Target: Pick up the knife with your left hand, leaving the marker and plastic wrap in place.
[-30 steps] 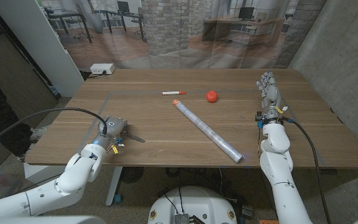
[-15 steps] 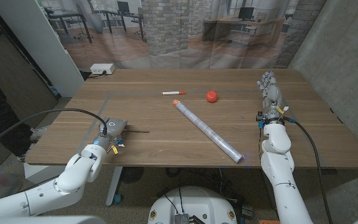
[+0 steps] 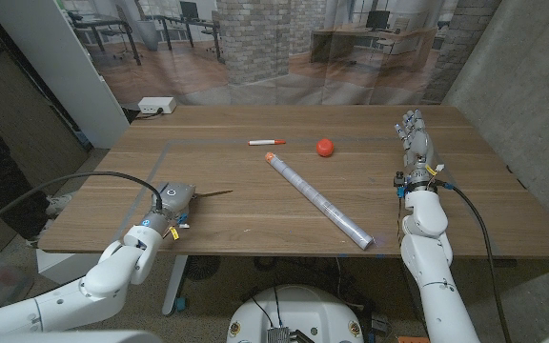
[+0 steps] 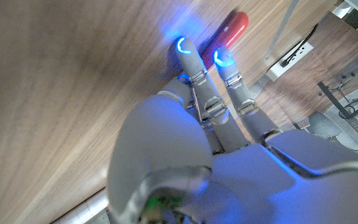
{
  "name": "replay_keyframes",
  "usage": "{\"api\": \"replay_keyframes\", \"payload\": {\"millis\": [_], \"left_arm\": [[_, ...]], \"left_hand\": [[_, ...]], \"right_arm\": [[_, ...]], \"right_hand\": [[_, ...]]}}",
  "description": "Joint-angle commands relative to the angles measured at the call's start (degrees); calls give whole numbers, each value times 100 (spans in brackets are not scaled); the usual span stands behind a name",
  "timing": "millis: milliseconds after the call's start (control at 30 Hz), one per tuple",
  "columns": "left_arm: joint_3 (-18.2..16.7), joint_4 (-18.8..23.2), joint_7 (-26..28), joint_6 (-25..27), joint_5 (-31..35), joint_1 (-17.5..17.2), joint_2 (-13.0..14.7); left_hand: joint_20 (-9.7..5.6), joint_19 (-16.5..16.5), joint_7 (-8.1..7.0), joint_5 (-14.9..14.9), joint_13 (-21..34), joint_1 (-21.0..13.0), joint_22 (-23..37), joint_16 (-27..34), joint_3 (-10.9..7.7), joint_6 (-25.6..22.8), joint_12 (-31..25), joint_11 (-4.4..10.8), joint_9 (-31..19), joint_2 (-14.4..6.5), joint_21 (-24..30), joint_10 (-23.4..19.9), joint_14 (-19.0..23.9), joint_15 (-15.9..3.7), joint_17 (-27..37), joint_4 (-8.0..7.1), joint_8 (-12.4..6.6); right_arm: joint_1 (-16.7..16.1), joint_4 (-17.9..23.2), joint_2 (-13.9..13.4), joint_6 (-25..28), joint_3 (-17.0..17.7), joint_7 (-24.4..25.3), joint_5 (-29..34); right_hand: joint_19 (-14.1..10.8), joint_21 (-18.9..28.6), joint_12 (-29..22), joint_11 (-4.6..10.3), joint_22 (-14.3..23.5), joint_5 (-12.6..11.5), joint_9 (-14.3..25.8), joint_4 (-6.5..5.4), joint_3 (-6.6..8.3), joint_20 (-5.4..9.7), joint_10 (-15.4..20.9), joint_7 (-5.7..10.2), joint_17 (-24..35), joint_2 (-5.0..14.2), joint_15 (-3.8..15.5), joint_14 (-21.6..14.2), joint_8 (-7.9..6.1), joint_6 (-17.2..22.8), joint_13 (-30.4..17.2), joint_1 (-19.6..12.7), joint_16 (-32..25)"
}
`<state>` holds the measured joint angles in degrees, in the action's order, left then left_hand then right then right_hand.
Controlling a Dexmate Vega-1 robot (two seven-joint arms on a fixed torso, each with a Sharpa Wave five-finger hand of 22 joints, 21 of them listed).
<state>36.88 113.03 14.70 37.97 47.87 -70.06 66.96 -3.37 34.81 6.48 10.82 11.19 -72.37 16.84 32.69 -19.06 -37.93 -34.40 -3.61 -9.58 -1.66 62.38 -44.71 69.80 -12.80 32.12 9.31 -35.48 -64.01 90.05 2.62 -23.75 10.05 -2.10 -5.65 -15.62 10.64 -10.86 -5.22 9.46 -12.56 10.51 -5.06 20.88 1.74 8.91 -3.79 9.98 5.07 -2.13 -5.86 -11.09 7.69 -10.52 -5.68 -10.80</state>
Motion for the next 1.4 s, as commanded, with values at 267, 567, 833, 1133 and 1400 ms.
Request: {"api": "replay_keyframes", "payload": {"millis": [267,567,833,1133,1400], "left_arm": [[-199,111,408,-277,-696,-8,76],[-283,159,586,-255,-847,-3,28],[-379,273,869,-209,-944,-55,0],[-396,356,1064,-138,-916,-60,-31],[-445,428,1224,-89,-942,-93,-52]], "left_hand": [[10,-138,-644,-36,210,-105,-4,-61,-86,-2582,42,1142,-58,29,156,-2161,117,-37,49,29,217],[35,-216,-628,-68,255,-125,-8,-57,-85,-2557,60,1109,-75,8,211,-2150,99,-23,108,15,286],[31,-238,-600,-82,291,-146,-13,-50,-88,-2574,64,1125,-84,-15,271,-2168,91,-19,161,6,329],[20,-251,-588,-87,327,-155,-20,-45,-83,-2601,65,1126,-90,-11,335,-2195,88,-18,211,4,371],[14,-273,-573,-88,356,-148,-30,-40,-75,-2617,71,1125,-94,-2,384,-2207,97,-18,249,-1,411]], "right_arm": [[16,0,28,-70,-50,76,96],[129,-109,3,-35,-88,107,131],[192,-196,-22,-52,-86,91,105],[226,-268,-39,-93,-64,58,60],[240,-295,-51,-119,-48,41,47]], "right_hand": [[-56,50,-27,-6,25,-38,12,33,12,8,77,20,15,-49,2,-44,-10,62,-17,-8,5],[-60,49,-26,-3,25,-39,12,37,10,10,80,18,15,-51,5,-51,-7,61,-17,-11,4],[-65,48,-26,-1,25,-40,13,40,5,11,85,17,16,-59,7,-54,-5,61,-17,-10,5],[-69,47,-23,-5,24,-41,13,43,-1,12,82,12,17,-66,9,-55,-2,58,-17,-9,7],[-72,46,-22,1,24,-42,13,44,-7,12,84,17,18,-72,11,-54,0,55,-17,-6,9]]}}
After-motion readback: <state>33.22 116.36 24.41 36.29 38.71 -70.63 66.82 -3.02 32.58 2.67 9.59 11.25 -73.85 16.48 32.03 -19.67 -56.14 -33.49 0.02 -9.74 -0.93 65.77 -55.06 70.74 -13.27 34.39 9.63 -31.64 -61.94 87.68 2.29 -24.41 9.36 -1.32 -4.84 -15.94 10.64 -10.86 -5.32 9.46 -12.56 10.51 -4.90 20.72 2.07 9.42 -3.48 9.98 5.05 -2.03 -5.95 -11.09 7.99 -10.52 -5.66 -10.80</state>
